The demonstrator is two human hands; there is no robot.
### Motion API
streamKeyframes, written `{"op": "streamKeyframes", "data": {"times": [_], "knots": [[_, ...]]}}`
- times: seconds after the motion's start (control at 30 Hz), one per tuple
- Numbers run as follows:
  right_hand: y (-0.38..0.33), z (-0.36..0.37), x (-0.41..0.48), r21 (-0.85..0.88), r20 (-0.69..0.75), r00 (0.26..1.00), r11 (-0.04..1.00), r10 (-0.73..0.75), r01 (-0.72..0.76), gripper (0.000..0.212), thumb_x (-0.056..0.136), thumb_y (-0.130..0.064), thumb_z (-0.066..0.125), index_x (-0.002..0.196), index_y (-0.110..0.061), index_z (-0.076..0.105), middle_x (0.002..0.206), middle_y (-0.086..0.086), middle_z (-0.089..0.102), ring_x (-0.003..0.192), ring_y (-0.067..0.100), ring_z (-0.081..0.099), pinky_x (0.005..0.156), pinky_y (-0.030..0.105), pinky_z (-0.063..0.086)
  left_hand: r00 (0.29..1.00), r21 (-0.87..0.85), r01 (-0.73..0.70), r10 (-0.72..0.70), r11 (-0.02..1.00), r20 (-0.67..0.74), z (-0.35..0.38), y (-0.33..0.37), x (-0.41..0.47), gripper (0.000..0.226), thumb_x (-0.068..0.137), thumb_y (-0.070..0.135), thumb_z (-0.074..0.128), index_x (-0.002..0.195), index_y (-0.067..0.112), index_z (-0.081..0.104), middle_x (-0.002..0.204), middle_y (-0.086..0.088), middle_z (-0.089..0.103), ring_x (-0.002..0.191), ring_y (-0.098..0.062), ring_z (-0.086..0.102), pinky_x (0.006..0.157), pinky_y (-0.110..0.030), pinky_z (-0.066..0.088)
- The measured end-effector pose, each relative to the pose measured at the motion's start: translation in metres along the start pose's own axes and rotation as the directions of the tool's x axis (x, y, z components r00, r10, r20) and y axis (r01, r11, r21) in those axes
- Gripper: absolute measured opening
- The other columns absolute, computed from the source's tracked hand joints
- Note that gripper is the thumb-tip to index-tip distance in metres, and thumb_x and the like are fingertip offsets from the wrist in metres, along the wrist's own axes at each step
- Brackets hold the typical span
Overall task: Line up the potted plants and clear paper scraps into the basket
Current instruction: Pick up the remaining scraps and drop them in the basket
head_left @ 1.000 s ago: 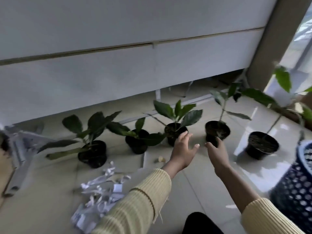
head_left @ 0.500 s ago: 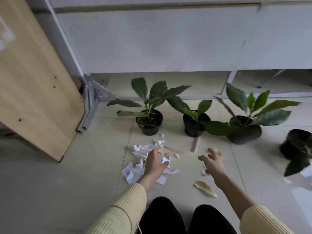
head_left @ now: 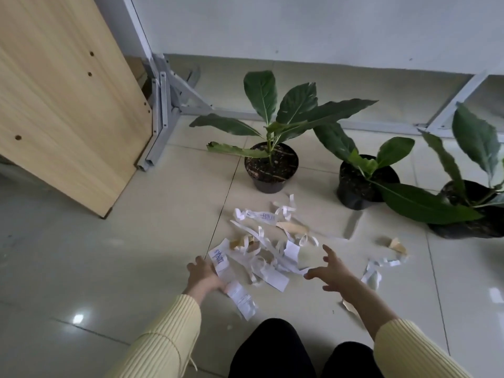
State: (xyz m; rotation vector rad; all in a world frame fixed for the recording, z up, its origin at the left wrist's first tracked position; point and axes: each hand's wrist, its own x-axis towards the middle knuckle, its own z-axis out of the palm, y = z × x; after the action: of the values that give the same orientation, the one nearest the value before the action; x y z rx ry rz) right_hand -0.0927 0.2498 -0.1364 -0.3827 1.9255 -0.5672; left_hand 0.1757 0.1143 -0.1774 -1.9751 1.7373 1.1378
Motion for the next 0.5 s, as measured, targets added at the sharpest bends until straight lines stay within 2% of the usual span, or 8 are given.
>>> {"op": "streamKeyframes", "data": {"times": [0.1,0.2,0.3,0.43,0.5], "knots": [[-0.001,0.006,0.02,-0.072,0.032,0.999,0.997,0.007,-0.005,0.107,0.069,-0.012,0.077,0.151,-0.032,0.011,0.139,-0.002,0.026,0.096,0.023,0.049,0.079,0.04,0.056,1.0,0.021,0.005,-0.005,1.0,0.021,0.004,-0.002,0.011,0.104,0.048,0.025,0.09,0.133,0.012,0.032,0.134,-0.011,0.026,0.124,-0.031,0.03,0.096,-0.034,0.039],[-0.004,0.015,0.036,-0.085,0.039,0.999,0.996,-0.003,0.007,0.108,0.067,-0.008,0.079,0.149,-0.036,0.014,0.123,-0.003,0.025,0.099,0.025,0.049,0.074,0.04,0.059,1.0,-0.081,-0.006,0.005,0.997,-0.01,0.008,0.006,0.015,0.11,0.044,0.015,0.092,0.132,0.015,0.026,0.13,-0.01,0.024,0.116,-0.03,0.044,0.087,-0.031,0.045],[-0.012,0.028,0.046,-0.106,0.049,0.997,0.993,-0.052,0.057,0.108,0.066,-0.004,0.079,0.148,-0.036,0.017,0.118,0.001,0.025,0.092,0.025,0.049,0.069,0.038,0.059,0.996,-0.064,-0.092,0.092,0.994,0.004,0.015,0.02,0.018,0.121,0.044,0.013,0.092,0.139,0.022,0.018,0.132,-0.009,0.021,0.114,-0.027,0.046,0.086,-0.029,0.047],[-0.025,0.052,0.056,-0.219,0.094,0.982,0.959,-0.165,0.182,0.118,0.062,-0.001,0.083,0.151,-0.029,0.011,0.122,0.007,0.026,0.104,0.032,0.048,0.089,0.044,0.054,0.985,-0.047,-0.166,0.167,0.985,0.03,0.025,0.041,0.021,0.138,0.047,0.009,0.092,0.146,0.03,-0.002,0.14,-0.01,0.012,0.12,-0.028,0.044,0.087,-0.03,0.048],[-0.031,0.064,0.059,-0.274,0.124,0.97,0.933,-0.208,0.235,0.12,0.063,-0.003,0.084,0.152,-0.024,0.008,0.129,0.011,0.024,0.109,0.031,0.043,0.096,0.043,0.05,0.978,-0.031,-0.206,0.207,0.978,0.033,0.028,0.051,0.023,0.14,0.052,0.006,0.089,0.145,0.034,-0.011,0.143,-0.011,0.01,0.117,-0.029,0.047,0.079,-0.028,0.047]]}}
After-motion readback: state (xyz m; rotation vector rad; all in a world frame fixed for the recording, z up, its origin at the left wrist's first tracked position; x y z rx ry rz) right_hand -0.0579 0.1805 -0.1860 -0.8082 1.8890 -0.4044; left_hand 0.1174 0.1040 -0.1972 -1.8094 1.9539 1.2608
